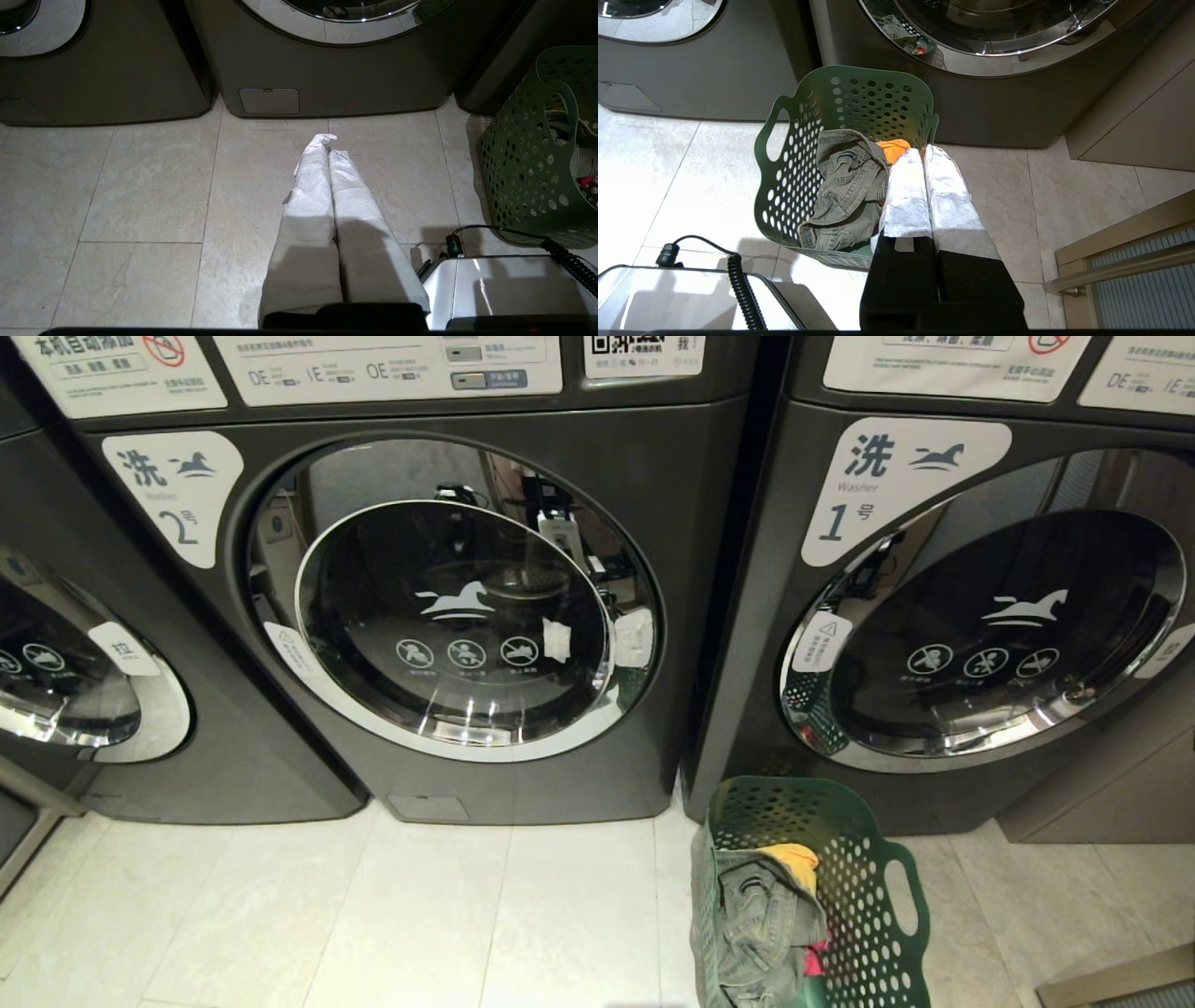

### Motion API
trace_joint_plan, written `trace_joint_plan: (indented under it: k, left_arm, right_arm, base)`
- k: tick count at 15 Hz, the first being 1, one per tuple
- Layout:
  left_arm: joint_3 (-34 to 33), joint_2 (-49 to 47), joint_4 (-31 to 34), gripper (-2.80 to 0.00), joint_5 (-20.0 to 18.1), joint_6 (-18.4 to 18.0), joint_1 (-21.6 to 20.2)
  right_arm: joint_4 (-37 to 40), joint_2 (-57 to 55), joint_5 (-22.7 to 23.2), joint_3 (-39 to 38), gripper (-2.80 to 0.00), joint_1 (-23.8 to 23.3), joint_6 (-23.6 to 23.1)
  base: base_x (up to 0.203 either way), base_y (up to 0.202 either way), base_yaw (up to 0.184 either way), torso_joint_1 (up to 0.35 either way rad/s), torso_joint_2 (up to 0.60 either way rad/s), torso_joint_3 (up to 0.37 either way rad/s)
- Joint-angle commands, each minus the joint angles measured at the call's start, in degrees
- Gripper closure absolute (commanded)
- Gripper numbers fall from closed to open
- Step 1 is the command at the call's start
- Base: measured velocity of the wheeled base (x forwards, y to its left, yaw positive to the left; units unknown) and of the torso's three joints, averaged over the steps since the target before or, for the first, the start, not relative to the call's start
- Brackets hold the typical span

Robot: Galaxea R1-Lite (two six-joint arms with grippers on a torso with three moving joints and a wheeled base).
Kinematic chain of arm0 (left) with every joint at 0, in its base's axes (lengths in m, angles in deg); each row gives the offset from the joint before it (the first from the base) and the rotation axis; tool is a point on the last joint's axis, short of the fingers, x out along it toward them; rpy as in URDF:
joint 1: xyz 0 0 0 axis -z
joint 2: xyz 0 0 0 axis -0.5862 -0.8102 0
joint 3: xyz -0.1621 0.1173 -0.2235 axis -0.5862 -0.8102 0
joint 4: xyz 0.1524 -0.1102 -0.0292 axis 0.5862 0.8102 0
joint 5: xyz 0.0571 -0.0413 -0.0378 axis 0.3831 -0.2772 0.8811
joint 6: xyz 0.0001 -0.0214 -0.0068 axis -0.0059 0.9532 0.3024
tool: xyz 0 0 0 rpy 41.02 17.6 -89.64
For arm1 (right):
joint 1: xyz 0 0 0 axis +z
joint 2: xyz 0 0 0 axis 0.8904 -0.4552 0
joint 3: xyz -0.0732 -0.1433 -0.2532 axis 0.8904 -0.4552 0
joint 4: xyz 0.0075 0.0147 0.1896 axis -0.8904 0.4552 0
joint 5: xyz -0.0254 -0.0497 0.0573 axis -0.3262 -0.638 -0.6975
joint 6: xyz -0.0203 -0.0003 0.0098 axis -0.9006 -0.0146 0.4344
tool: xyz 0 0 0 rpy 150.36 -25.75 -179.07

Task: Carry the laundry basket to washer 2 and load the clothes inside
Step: Open the lid of the washing machine

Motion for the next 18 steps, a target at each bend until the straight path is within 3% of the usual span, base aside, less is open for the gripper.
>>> trace_joint_plan:
  k: [1, 15, 18]
  left_arm:
    - [0.0, 0.0, 0.0, 0.0, 0.0, -0.1, 0.0]
    - [0.0, -0.1, 0.0, 0.0, 0.0, -0.1, 0.0]
    - [0.0, 0.0, 0.0, 0.0, 0.0, -0.2, 0.0]
  right_arm:
    - [0.0, -0.1, 0.0, 0.0, 0.0, 0.0, -0.1]
    - [0.0, 0.0, 0.0, 0.0, 0.0, 0.0, -0.1]
    - [0.0, 0.0, 0.0, 0.0, 0.0, 0.0, -0.2]
  base:
    - [0.0, 0.0, 0.0, 0.0, 0.0, 0.0]
    - [0.0, 0.0, 0.0, 0.0, 0.0, 0.0]
    - [0.002, -0.149, 0.003, 0.004, 0.0, -0.002]
